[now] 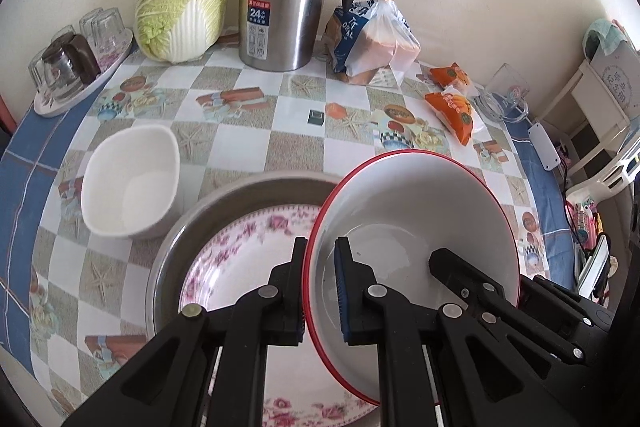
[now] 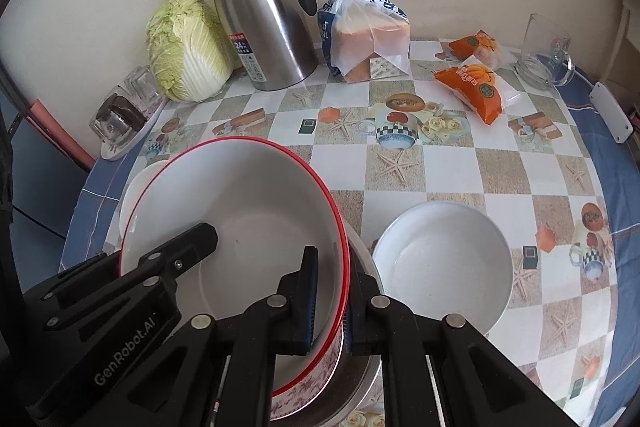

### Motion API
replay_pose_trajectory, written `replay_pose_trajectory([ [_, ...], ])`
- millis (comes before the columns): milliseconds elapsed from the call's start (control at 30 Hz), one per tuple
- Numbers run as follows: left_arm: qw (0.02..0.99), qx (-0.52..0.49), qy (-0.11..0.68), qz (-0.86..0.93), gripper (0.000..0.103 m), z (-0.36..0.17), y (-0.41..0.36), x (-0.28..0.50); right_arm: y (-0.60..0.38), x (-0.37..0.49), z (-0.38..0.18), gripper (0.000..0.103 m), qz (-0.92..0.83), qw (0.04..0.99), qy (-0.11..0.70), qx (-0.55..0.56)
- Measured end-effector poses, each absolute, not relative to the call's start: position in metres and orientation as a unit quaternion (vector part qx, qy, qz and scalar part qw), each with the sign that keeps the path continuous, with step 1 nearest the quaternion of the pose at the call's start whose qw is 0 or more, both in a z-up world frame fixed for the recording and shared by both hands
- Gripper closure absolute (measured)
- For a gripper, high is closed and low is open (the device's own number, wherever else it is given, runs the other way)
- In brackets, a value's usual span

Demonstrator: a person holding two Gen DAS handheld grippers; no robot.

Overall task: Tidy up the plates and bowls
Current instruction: 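Lift the strawberry bowl with both grippers and carry it over the basin, then lower the strawberry bowl with both grippers onto the plate in the basin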

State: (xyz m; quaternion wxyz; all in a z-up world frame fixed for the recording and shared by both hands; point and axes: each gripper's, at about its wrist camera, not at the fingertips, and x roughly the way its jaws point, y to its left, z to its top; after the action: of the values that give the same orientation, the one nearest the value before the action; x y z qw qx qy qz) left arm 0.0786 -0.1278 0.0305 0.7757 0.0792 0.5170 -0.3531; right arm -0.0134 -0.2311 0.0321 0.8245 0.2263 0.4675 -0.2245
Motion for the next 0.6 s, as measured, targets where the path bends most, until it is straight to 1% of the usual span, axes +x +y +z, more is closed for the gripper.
replay_pose_trajectory([
  [367, 0.772, 0.071, 0.526, -0.349, 0.091, 0.02, -0.096, 0.063, -0.202, -0.031, 0.022, 0.091, -0.231, 0.815, 0.465, 0.257],
  [600, 0.772, 0.073, 0.531, -0.343, 0.091, 0.012, -0.09, 0.065, -0.194, -0.03, 0.015, 0.091, -0.227, 0.814, 0.468, 0.259],
])
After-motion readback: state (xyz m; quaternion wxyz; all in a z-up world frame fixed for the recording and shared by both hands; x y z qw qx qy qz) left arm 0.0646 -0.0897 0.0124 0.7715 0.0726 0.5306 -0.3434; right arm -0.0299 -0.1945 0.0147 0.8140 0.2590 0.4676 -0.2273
